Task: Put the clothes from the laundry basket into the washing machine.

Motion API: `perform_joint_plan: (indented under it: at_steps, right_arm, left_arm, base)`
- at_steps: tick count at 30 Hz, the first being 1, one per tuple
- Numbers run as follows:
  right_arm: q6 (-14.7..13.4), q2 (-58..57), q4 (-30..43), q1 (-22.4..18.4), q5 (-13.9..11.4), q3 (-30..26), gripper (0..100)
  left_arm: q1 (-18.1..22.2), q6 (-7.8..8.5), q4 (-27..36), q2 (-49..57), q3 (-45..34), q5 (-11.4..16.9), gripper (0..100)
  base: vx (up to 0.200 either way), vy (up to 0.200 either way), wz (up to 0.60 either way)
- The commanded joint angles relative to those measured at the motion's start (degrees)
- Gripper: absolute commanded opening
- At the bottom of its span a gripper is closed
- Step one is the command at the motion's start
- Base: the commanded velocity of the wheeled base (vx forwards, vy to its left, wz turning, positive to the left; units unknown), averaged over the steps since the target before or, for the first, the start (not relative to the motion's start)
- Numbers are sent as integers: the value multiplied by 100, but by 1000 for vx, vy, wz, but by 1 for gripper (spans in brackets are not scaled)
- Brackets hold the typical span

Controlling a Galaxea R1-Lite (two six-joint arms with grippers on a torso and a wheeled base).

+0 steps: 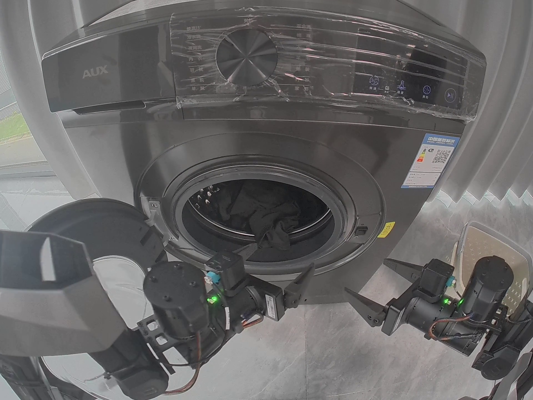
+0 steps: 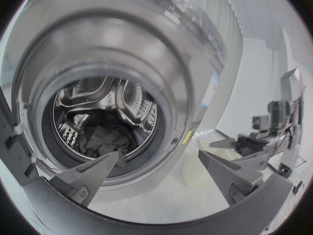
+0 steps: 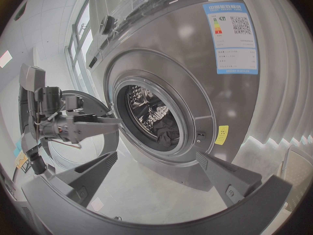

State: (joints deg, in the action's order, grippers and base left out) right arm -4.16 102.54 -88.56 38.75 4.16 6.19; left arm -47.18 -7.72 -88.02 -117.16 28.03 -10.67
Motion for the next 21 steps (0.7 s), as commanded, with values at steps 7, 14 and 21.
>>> perform_joint_plan:
  at_steps: [7,14,21]
  right_arm:
    - [11,-1517,59,1,182,-136,100]
    - [-6,-2387,94,-456,287,-496,100]
    - [11,-2792,111,-773,243,-619,100]
  left_arm:
    - [-556,-116,-14,2611,-1256,-471,100]
    - [-485,-107,-23,3332,-1590,-691,100]
    - [-556,7,-5,3850,-2056,-858,100]
  base:
    - [0,0,0]
    - [0,0,0]
    - [0,0,0]
